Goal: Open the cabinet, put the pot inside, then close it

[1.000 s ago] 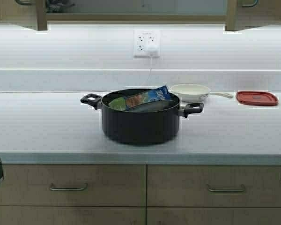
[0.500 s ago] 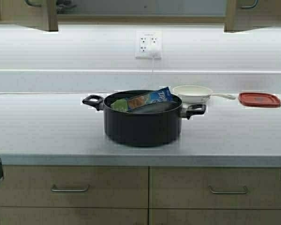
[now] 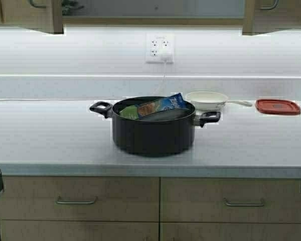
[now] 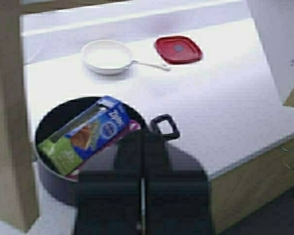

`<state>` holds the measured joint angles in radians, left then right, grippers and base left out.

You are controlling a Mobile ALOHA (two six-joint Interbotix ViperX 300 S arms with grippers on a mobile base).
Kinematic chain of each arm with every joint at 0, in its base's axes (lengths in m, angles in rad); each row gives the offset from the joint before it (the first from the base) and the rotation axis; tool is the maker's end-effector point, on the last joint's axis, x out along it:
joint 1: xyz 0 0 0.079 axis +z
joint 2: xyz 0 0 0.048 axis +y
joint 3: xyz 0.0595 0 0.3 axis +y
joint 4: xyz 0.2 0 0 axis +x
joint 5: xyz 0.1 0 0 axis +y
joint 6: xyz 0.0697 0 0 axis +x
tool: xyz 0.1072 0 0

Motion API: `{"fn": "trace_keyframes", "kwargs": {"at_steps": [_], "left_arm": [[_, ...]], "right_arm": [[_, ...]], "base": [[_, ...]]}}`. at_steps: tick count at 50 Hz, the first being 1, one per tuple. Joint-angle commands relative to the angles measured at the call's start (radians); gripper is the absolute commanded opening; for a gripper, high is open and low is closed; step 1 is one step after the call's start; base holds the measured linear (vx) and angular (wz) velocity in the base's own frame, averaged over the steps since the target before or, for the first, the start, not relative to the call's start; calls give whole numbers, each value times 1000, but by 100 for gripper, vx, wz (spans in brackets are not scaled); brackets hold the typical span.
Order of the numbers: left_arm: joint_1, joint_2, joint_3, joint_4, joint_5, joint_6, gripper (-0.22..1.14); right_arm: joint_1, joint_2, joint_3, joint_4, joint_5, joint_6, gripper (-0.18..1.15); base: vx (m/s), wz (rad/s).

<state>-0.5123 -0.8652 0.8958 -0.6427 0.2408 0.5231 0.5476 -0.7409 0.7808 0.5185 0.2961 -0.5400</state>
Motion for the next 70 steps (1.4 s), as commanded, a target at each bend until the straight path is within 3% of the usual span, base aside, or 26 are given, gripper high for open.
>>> {"fn": "trace_keyframes", "kwargs": {"at_steps": [1, 7, 18, 35, 43, 62, 70], "left_arm": [[-143, 175, -63, 2, -161, 2, 2], [-192, 319, -115, 5, -288, -8, 3], [-195, 588, -282, 6, -417, -9, 3], [-91, 834, -506, 0, -465, -21, 3], [-35, 796, -466, 2, -448, -21, 3], [41, 597, -238, 6, -451, -18, 3], [66, 534, -179, 6, -453, -21, 3]], "right_arm": [[58, 92, -43, 3, -143, 6, 12], [60, 193, -101, 3, -156, 25, 6], [54, 387, -219, 2, -236, 32, 6], [-57, 552, -324, 2, -225, 32, 6], [-115, 522, -293, 0, -181, 31, 6], [-252, 319, -101, -3, -172, 32, 6], [-265, 259, -51, -5, -172, 32, 6]], "base": [[0, 0], [0, 0], [0, 0], [0, 0], [0, 0], [0, 0], [0, 0]]}}
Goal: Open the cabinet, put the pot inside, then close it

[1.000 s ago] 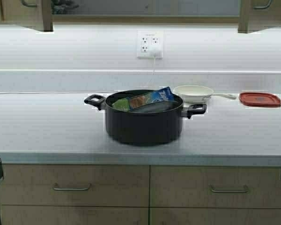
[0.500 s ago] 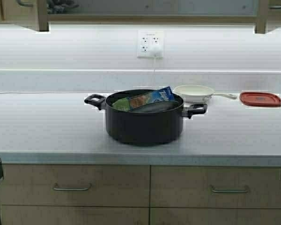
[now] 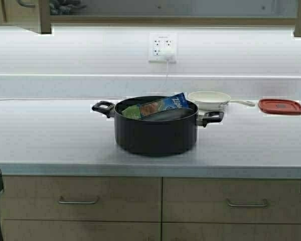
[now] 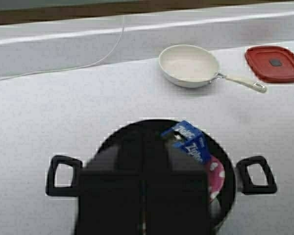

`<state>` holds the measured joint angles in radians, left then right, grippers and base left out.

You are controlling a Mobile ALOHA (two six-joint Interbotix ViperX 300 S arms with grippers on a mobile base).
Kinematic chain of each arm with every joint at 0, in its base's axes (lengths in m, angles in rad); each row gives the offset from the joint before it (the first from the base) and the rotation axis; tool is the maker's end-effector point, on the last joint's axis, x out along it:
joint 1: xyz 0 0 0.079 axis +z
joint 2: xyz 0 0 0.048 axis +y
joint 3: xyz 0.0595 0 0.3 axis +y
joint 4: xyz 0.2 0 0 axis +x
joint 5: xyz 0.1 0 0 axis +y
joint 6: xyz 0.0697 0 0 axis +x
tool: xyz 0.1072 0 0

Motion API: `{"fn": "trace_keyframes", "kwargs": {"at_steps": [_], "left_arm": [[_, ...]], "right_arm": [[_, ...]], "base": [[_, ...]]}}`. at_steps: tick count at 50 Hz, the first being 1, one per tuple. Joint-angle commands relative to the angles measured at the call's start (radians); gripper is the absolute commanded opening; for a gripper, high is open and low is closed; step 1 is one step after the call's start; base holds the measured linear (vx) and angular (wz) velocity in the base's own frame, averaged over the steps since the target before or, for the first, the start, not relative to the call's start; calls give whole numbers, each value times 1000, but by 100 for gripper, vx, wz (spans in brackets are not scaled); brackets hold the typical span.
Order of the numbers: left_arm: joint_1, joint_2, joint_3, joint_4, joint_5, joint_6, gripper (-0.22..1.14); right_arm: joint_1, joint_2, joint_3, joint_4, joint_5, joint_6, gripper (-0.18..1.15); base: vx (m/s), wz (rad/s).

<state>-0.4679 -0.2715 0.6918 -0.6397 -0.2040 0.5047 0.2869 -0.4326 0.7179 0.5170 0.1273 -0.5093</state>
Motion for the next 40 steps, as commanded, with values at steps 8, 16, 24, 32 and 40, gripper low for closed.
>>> {"fn": "trace_keyframes", "kwargs": {"at_steps": [8, 16, 24, 32, 40], "left_arm": [[11, -98, 49, 3, -15, -3, 7], [-71, -152, 104, 3, -20, -67, 48], [-181, -204, 196, 3, -69, -166, 99], [-267, -256, 356, 3, -215, -308, 102], [-301, -270, 577, 9, -492, -563, 103]], "right_arm": [[8, -83, 21, 3, -3, 15, 12], [78, -117, 46, 34, -3, 115, 62], [199, -158, 126, 71, -57, 265, 106], [390, -189, 296, 109, -314, 426, 103], [543, -167, 541, 109, -747, 681, 104]], "base": [[0, 0], [0, 0], [0, 0], [0, 0], [0, 0]]}}
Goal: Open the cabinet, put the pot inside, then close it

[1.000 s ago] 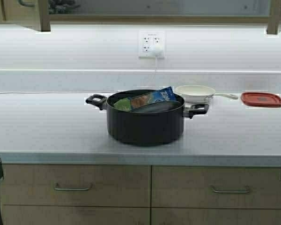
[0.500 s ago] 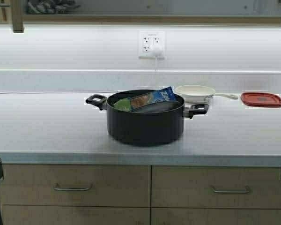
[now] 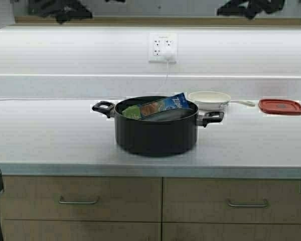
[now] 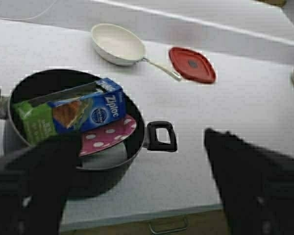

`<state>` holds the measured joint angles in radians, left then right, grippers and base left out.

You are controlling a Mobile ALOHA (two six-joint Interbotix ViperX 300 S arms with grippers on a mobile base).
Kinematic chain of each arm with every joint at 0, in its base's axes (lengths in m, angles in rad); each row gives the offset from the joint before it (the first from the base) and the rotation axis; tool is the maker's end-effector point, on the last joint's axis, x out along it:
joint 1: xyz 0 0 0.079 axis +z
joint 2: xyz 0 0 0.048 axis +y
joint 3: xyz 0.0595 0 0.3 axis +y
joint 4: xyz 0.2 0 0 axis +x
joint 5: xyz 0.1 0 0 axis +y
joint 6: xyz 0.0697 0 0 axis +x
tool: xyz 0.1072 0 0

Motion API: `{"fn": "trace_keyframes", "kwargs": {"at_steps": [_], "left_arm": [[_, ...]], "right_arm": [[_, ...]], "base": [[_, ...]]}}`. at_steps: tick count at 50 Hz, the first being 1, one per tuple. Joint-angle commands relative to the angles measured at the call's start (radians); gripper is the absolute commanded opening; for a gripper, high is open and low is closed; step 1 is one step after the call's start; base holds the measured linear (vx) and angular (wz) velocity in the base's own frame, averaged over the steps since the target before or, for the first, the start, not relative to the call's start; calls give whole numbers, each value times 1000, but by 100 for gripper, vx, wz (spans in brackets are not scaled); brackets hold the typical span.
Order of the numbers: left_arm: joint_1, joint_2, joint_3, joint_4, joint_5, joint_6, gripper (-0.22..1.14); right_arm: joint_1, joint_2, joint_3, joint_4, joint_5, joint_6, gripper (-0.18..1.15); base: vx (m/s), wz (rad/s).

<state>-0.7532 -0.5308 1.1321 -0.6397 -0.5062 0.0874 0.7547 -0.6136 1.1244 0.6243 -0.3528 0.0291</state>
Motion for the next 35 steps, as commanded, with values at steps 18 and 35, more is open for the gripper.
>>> {"fn": "trace_keyframes", "kwargs": {"at_steps": [18, 35], "left_arm": [[-15, 314, 345, 61, -600, -551, 103], [175, 1031, 176, 295, -1052, -966, 103]], "right_arm": [[84, 342, 259, -138, -621, 512, 104], [51, 1060, 201, -173, -1262, 948, 103]], "base": [[0, 0], [1, 3]]}}
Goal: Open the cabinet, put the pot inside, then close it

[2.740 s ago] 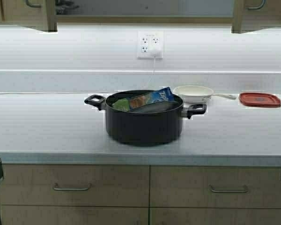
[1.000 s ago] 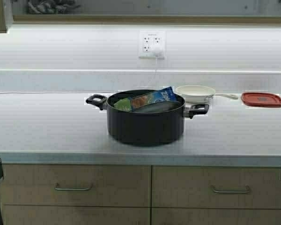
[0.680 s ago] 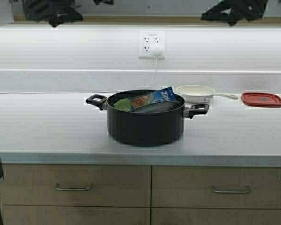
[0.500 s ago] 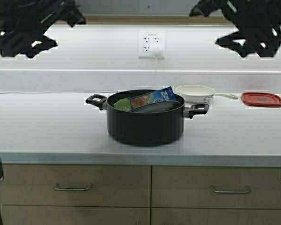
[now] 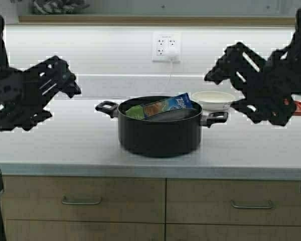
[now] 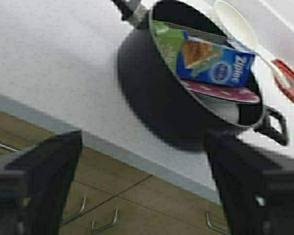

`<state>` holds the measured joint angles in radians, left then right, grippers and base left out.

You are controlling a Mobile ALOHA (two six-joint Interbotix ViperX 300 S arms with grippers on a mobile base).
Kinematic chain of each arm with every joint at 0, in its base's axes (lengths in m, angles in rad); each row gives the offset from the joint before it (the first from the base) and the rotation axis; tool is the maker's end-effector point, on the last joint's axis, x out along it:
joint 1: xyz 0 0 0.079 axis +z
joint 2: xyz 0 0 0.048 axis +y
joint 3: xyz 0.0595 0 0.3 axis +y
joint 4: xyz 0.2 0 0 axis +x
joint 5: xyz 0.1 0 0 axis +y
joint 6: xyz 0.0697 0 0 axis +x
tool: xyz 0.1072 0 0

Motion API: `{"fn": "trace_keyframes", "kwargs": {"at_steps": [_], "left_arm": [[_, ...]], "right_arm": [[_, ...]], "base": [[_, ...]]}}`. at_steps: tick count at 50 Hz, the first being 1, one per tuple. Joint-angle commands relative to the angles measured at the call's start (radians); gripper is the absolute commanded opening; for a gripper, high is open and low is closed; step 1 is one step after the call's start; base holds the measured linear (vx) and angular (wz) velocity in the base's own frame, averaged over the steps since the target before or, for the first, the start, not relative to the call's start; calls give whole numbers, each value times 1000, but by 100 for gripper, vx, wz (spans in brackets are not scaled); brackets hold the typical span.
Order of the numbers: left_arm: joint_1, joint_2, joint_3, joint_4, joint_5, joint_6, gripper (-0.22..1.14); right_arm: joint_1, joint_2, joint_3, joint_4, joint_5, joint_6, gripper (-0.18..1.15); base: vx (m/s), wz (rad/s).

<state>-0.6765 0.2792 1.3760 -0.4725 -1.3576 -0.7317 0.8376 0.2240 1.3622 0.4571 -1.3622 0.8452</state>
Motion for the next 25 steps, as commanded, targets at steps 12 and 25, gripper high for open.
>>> {"fn": "trace_keyframes", "kwargs": {"at_steps": [12, 25], "left_arm": [[250, 520, -308, 382, -379, -379, 103], [305, 505, -391, 397, -371, -379, 103]], "right_arm": [[-112, 541, -129, -46, -431, 379, 103], [-141, 529, -178, -44, -433, 328, 103]], "base": [[3, 6], [4, 3]]}}
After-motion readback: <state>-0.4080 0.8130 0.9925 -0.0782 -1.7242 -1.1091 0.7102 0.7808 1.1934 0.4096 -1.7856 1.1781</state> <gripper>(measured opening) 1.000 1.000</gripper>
